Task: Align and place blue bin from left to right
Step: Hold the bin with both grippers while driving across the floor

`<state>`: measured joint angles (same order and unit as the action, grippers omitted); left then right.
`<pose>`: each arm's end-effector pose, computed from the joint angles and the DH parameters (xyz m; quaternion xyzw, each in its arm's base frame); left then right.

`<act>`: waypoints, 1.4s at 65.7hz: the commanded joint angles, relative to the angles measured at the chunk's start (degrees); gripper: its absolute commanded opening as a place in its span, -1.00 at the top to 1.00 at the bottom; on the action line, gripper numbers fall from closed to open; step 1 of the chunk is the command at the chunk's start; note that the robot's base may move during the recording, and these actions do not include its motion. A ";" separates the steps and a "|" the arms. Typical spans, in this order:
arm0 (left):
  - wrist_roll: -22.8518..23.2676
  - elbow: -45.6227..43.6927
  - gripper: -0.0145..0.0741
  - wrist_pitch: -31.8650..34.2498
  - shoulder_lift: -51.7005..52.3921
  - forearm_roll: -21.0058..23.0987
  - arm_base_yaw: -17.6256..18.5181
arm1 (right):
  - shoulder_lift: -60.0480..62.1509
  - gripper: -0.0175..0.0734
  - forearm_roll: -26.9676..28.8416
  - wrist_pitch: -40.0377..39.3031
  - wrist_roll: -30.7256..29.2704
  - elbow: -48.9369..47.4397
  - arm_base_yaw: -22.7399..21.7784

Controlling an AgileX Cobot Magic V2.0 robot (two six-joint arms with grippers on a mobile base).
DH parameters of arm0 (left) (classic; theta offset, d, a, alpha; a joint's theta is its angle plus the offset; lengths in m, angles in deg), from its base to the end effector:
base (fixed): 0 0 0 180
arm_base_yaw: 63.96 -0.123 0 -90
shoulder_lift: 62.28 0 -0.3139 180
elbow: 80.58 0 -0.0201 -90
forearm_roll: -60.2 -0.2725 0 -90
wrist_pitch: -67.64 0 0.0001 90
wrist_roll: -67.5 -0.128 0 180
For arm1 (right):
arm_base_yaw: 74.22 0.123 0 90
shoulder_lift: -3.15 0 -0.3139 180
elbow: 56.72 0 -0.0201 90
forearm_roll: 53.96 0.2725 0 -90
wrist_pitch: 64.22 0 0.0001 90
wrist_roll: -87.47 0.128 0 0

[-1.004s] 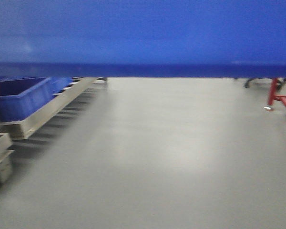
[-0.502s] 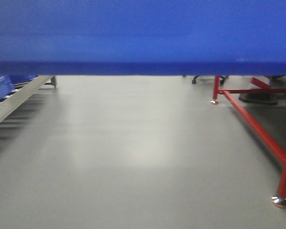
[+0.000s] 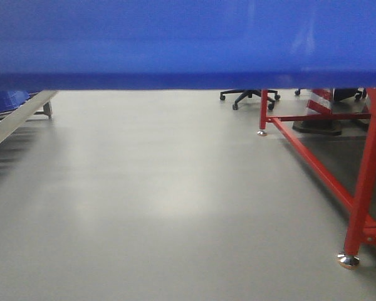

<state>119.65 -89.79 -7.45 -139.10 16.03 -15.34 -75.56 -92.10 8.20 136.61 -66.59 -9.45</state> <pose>0.2213 -0.1208 0.4815 -0.0516 0.8768 0.0110 0.4780 0.1773 0.1995 0.4723 -0.1111 0.8847 0.0847 0.4447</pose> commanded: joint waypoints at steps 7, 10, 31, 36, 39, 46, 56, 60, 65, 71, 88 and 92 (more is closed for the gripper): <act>0.66 -0.50 0.92 5.12 0.21 -2.55 0.62 | 0.20 0.77 -0.82 -6.98 -0.64 -0.61 0.51; 0.66 -0.50 0.92 5.12 0.21 -2.55 0.62 | 0.20 0.77 -0.82 -6.98 -0.64 -0.61 0.51; 0.66 -0.50 0.92 5.12 0.21 -2.55 0.62 | 0.20 0.77 -0.82 -9.06 -0.64 -0.61 0.51; 0.66 -0.50 0.92 5.12 0.21 -2.55 0.62 | 0.20 0.77 -0.82 -9.68 -0.64 -0.61 0.51; 0.66 -0.50 0.92 5.12 0.21 -2.55 0.62 | 0.20 0.77 -0.82 -10.43 -0.64 -0.61 0.51; 0.66 -0.50 0.92 5.12 0.21 -2.55 0.62 | 0.20 0.77 -0.82 -11.80 -0.64 -0.61 0.51; 0.66 -0.50 0.92 5.12 0.21 -2.55 0.62 | 0.20 0.77 -0.82 -12.56 -0.64 -0.61 0.51; 0.66 -0.50 0.92 5.12 0.21 -2.55 0.62 | 0.20 0.77 -0.82 -12.56 -0.64 -0.61 0.51; 0.66 -0.50 0.92 5.12 0.21 -2.55 0.62 | 0.20 0.77 -0.82 -12.56 -0.64 -0.61 0.51; 0.66 -0.50 0.92 5.12 0.21 -2.55 0.62 | 0.20 0.77 -0.82 -12.56 -0.64 -0.61 0.51; 0.66 -0.50 0.92 5.12 0.21 -2.53 0.62 | 0.20 0.77 -0.82 -12.85 -0.64 -0.61 0.51; 0.66 -0.50 0.92 5.12 0.21 -2.53 0.62 | 0.20 0.77 -0.82 -12.94 -0.64 -0.61 0.51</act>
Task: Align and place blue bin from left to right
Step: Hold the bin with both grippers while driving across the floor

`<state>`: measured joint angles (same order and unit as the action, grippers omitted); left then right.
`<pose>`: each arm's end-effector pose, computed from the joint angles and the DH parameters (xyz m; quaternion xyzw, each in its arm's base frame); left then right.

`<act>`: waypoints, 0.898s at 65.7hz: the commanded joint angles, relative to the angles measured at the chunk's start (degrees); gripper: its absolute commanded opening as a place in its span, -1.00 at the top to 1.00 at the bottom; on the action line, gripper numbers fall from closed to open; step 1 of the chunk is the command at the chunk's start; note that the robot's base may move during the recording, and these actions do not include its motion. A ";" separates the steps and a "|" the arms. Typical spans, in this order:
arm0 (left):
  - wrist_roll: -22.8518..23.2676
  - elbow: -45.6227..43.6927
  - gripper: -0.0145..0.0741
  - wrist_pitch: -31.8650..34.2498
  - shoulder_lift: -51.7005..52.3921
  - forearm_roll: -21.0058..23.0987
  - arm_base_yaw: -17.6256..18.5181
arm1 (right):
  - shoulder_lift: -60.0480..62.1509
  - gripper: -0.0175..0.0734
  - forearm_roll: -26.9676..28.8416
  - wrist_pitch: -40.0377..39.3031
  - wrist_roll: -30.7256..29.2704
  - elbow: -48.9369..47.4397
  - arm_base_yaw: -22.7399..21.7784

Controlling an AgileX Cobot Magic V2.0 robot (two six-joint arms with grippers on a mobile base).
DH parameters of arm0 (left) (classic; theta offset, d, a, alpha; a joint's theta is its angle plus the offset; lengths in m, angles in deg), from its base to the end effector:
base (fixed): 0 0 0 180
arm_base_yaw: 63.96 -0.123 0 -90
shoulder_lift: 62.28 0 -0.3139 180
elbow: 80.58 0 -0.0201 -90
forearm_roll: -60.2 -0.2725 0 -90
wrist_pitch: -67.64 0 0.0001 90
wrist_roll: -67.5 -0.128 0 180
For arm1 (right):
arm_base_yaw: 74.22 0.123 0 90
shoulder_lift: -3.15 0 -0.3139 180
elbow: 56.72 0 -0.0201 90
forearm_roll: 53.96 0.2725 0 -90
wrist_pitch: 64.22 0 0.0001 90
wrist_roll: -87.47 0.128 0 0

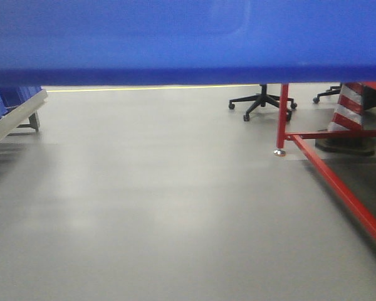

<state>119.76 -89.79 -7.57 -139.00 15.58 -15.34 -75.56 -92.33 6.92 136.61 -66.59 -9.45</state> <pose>0.2211 -0.1194 0.4824 -0.0533 0.8754 0.0133 0.4803 0.1781 0.2015 0.4743 -0.1141 0.8801 0.0917 0.4516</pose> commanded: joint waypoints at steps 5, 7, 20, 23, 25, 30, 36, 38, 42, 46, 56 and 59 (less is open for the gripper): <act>0.56 -0.50 0.92 5.24 0.11 -2.08 0.62 | 0.20 0.77 -0.59 -11.67 -0.64 -0.61 0.51; 0.56 -0.50 0.92 5.24 0.11 -2.08 0.62 | 0.20 0.77 -0.59 -11.67 -0.64 -0.61 0.51; 0.56 -0.50 0.92 5.24 0.11 -2.08 0.62 | 0.20 0.77 -0.59 -11.67 -0.64 -0.61 0.51; 0.56 -0.50 0.92 5.24 0.11 -2.08 0.62 | 0.20 0.77 -0.59 -11.67 -0.64 -0.61 0.51; 0.56 -0.50 0.92 5.24 0.11 -2.08 0.62 | 0.20 0.77 -0.59 -11.67 -0.64 -0.61 0.51; 0.56 -0.50 0.92 5.24 0.11 -2.08 0.62 | 0.20 0.77 -0.59 -11.67 -0.64 -0.61 0.51; 0.56 -0.50 0.92 5.24 0.11 -2.08 0.62 | 0.20 0.77 -0.59 -11.67 -0.64 -0.61 0.51; 0.56 -0.50 0.92 5.24 0.11 -2.08 0.62 | 0.20 0.77 -0.59 -11.67 -0.64 -0.61 0.51; 0.56 -0.50 0.92 5.24 0.11 -2.08 0.62 | 0.20 0.77 -0.59 -11.67 -0.64 -0.61 0.51; 0.56 -0.50 0.92 5.24 0.11 -2.08 0.62 | 0.20 0.77 -0.59 -11.67 -0.64 -0.61 0.51; 0.56 -0.50 0.92 5.24 0.11 -2.08 0.62 | 0.20 0.77 -0.59 -11.67 -0.64 -0.61 0.51; 0.56 -0.50 0.92 5.24 0.11 -2.08 0.62 | 0.20 0.77 -0.59 -11.67 -0.64 -0.61 0.51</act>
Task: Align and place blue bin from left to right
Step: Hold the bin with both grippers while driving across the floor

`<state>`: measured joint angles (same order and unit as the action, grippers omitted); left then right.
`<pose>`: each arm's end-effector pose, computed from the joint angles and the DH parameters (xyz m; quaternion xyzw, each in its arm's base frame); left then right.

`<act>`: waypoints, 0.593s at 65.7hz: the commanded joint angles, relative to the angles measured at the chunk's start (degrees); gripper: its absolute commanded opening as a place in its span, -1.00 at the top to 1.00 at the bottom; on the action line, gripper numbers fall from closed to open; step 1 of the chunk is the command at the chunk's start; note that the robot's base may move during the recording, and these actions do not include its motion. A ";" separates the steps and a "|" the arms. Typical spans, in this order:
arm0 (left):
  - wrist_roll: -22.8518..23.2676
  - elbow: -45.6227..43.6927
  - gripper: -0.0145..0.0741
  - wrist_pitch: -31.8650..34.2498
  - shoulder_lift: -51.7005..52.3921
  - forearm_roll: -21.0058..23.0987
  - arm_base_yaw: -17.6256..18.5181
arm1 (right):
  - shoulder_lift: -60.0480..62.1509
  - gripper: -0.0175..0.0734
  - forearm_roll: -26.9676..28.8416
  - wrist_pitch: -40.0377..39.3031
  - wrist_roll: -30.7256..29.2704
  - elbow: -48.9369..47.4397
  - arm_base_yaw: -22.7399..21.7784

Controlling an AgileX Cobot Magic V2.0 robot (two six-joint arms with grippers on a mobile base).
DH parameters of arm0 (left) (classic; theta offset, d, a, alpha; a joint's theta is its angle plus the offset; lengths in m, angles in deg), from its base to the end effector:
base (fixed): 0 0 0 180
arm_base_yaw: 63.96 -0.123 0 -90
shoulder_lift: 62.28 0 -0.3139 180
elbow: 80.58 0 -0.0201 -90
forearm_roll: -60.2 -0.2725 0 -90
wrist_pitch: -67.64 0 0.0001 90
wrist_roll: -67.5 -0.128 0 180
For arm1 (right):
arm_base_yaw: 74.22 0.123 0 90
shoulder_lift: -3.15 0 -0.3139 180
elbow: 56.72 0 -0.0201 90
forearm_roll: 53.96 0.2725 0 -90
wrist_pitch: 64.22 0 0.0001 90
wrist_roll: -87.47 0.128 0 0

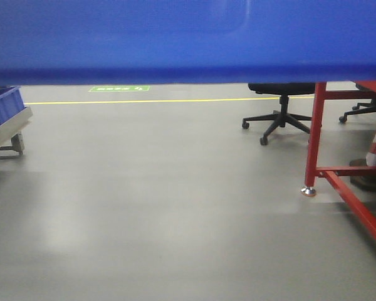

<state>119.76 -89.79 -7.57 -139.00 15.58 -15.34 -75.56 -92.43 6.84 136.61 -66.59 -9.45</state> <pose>0.2211 -0.1194 0.4824 -0.0533 0.8754 0.0133 0.4803 0.1783 0.2015 0.4745 -0.1143 0.8796 0.0917 0.4526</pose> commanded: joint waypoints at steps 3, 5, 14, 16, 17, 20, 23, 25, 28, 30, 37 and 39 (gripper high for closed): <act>0.56 -0.50 0.92 5.24 0.11 -2.08 0.62 | 0.20 0.77 -0.49 -11.58 -0.64 -0.61 0.51; 0.56 -0.50 0.92 5.24 0.11 -2.08 0.62 | 0.20 0.77 -0.49 -11.58 -0.64 -0.61 0.51; 0.56 -0.50 0.92 5.24 0.11 -2.08 0.62 | 0.20 0.77 -0.49 -11.58 -0.64 -0.61 0.51; 0.56 -0.50 0.92 5.24 0.11 -2.08 0.62 | 0.20 0.77 -0.49 -11.58 -0.64 -0.61 0.51; 0.56 -0.50 0.92 5.24 0.11 -2.08 0.62 | 0.20 0.77 -0.49 -11.58 -0.64 -0.61 0.51; 0.56 -0.50 0.92 5.24 0.11 -2.08 0.62 | 0.20 0.77 -0.49 -11.58 -0.64 -0.61 0.51; 0.56 -0.50 0.92 5.24 0.11 -2.08 0.62 | 0.20 0.77 -0.49 -11.58 -0.64 -0.61 0.51; 0.56 -0.50 0.92 5.24 0.11 -2.08 0.62 | 0.20 0.77 -0.49 -11.58 -0.64 -0.61 0.51; 0.56 -0.50 0.92 5.24 0.11 -2.08 0.62 | 0.20 0.77 -0.49 -11.58 -0.64 -0.61 0.51; 0.56 -0.50 0.92 5.24 0.11 -2.08 0.62 | 0.20 0.77 -0.49 -11.58 -0.64 -0.61 0.51; 0.56 -0.50 0.92 5.24 0.11 -2.08 0.62 | 0.20 0.77 -0.49 -11.58 -0.64 -0.61 0.51; 0.56 -0.50 0.92 5.24 0.11 -2.08 0.62 | 0.20 0.77 -0.49 -11.58 -0.64 -0.61 0.51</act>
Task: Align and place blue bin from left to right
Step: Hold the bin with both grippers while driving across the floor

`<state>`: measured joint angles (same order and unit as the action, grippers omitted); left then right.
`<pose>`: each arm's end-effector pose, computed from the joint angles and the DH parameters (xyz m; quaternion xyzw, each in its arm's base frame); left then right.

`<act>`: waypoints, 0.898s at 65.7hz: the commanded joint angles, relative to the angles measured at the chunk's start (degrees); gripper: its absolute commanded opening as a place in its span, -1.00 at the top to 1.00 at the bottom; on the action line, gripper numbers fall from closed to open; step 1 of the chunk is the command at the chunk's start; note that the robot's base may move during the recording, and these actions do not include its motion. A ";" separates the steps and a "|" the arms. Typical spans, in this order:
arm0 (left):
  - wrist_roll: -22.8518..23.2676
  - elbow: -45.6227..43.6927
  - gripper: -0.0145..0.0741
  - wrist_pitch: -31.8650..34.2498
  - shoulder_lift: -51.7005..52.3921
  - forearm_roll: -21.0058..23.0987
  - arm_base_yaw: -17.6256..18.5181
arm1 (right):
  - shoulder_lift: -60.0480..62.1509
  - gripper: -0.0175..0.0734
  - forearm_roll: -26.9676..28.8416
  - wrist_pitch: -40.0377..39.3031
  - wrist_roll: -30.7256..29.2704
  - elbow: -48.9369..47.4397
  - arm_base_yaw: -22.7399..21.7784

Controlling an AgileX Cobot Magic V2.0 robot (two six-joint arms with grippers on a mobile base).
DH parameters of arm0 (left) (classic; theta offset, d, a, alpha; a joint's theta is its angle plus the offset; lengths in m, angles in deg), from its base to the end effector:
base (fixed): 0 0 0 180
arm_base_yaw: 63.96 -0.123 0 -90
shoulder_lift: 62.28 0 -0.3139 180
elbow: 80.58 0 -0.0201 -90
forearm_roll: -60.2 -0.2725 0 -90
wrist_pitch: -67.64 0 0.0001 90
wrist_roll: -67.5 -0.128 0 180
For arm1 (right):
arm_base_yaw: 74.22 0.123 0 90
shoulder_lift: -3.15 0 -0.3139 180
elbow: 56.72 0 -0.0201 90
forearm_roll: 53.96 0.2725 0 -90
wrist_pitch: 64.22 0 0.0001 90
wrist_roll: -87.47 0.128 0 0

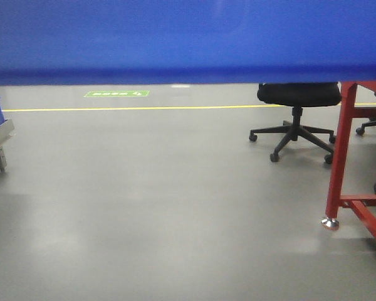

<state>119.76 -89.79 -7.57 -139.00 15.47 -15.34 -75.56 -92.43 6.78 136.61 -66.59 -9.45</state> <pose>0.2212 -0.1193 0.4825 -0.0534 0.8750 0.0139 0.4809 0.1783 0.2017 0.4746 -0.1144 0.8794 0.0921 0.4529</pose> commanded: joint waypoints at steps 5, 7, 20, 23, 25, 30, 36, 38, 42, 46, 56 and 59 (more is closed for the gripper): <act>0.56 -0.50 0.92 5.24 0.11 -1.97 0.62 | 0.20 0.77 -0.49 -11.53 -0.64 -0.61 0.51; 0.56 -0.50 0.92 5.24 0.11 -1.97 0.62 | 0.20 0.77 -0.49 -11.53 -0.64 -0.61 0.51; 0.56 -0.50 0.92 5.24 0.11 -1.97 0.62 | 0.20 0.77 -0.49 -11.53 -0.64 -0.61 0.51; 0.56 -0.50 0.92 5.24 0.11 -1.97 0.62 | 0.20 0.77 -0.49 -11.53 -0.64 -0.61 0.51; 0.56 -0.50 0.92 5.24 0.11 -1.97 0.62 | 0.20 0.77 -0.49 -11.53 -0.64 -0.61 0.51; 0.56 -0.50 0.92 5.24 0.11 -1.97 0.62 | 0.20 0.77 -0.49 -11.53 -0.64 -0.61 0.51; 0.56 -0.50 0.92 5.24 0.11 -1.97 0.62 | 0.20 0.77 -0.49 -11.53 -0.64 -0.61 0.51; 0.56 -0.50 0.92 5.24 0.11 -1.97 0.62 | 0.20 0.77 -0.49 -11.53 -0.64 -0.61 0.51; 0.56 -0.50 0.92 5.24 0.11 -1.97 0.62 | 0.20 0.77 -0.49 -11.53 -0.64 -0.61 0.51; 0.56 -0.50 0.92 5.24 0.11 -1.97 0.62 | 0.20 0.77 -0.49 -11.53 -0.64 -0.61 0.51; 0.56 -0.50 0.92 5.24 0.11 -1.97 0.62 | 0.20 0.77 -0.49 -11.53 -0.64 -0.61 0.51; 0.56 -0.50 0.92 5.24 0.11 -1.97 0.62 | 0.20 0.77 -0.49 -11.53 -0.64 -0.61 0.51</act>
<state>119.76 -89.79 -7.57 -139.00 15.38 -15.34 -75.56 -92.62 6.32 136.61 -66.59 -9.45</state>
